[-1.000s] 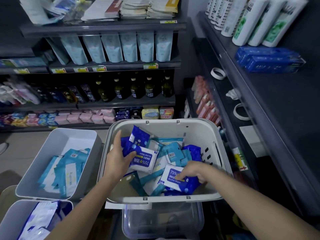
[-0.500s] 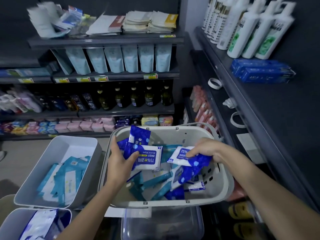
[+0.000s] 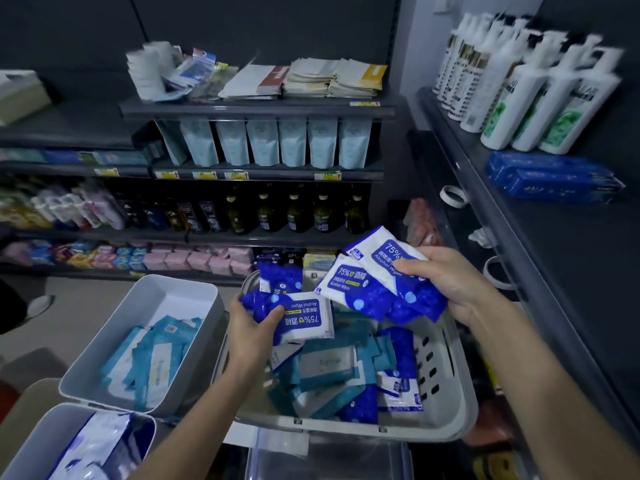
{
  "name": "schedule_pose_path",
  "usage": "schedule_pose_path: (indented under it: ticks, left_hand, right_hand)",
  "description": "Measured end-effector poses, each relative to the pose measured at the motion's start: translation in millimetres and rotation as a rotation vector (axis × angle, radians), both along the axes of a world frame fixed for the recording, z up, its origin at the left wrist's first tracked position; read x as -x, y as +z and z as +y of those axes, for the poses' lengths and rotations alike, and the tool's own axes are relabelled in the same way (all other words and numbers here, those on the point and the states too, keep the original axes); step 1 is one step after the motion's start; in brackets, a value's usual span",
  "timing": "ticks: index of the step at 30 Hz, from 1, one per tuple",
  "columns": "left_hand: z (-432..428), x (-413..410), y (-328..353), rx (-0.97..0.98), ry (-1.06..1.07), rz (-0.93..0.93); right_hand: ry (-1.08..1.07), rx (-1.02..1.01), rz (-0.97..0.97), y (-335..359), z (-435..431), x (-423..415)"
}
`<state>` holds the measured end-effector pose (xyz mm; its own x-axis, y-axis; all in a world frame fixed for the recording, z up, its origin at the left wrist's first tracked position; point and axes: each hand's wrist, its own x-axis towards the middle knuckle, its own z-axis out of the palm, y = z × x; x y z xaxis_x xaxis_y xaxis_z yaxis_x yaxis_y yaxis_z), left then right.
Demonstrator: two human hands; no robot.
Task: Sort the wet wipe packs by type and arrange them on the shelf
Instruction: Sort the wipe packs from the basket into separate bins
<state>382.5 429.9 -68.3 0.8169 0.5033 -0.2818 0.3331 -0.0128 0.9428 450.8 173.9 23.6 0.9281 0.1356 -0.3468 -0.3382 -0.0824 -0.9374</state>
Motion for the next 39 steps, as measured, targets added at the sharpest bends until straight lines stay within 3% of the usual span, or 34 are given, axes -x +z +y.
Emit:
schedule_pose_path:
  ticks: [4, 9, 19, 30, 39]
  left_hand:
    - [-11, 1, 0, 0.210, 0.019, -0.006]
    - [-23, 5, 9, 0.447, 0.012, -0.041]
    - [-22, 20, 9, 0.411, 0.043, -0.116]
    - [46, 52, 39, 0.407, 0.027, -0.287]
    - [157, 134, 40, 0.299, 0.324, -0.270]
  right_hand:
    - [0.034, -0.160, 0.089, -30, 27, 10]
    - [0.074, -0.016, 0.083, -63, 44, 20]
    - [0.047, -0.236, 0.097, -76, 68, 24]
    - [0.170, -0.153, -0.123, -43, 154, 51]
    - [0.390, -0.078, -0.187, -37, 280, 112]
